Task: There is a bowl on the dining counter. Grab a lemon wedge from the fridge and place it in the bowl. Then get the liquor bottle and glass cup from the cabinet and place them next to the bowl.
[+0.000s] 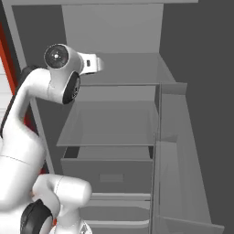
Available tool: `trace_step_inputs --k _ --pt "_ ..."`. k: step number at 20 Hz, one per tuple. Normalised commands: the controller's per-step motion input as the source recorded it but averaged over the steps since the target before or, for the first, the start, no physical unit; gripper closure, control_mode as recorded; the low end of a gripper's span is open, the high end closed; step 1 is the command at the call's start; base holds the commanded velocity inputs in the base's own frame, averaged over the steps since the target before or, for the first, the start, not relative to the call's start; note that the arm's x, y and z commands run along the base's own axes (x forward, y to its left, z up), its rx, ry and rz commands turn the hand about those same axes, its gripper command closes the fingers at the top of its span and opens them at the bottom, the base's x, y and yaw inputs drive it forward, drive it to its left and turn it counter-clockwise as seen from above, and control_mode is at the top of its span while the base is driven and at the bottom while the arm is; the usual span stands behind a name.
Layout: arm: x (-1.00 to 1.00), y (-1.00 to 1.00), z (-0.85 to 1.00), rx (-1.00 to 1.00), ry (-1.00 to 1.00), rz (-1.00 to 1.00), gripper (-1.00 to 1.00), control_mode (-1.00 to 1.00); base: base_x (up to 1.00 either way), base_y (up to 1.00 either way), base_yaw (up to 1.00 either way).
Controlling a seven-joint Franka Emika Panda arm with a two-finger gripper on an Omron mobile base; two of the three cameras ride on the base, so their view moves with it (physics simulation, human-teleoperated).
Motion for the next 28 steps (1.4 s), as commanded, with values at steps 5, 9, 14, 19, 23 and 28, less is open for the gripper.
trace_step_inputs --k 5,9,14,19,23,28 --pt "-1.00 0.21 0.50 0.00 0.16 -0.05 1.00 -1.00 0.00 0.00 0.00" --pt "-1.00 0.21 0.02 0.00 0.23 -0.05 1.00 -1.00 0.00 0.00 0.00" --pt "-1.00 0.09 -0.15 -0.01 0.09 -0.07 1.00 -1.00 0.00 0.00 0.00" --pt "-0.83 0.00 -0.49 -0.01 0.00 -0.10 1.00 -1.00 0.00 0.00 0.00" --pt "-0.70 0.00 -0.54 0.00 0.00 -0.08 1.00 -1.00 0.00 0.00 0.00" --pt "-0.64 0.00 -0.29 0.00 -0.07 -0.02 1.00 -1.00 0.00 0.00 0.00"
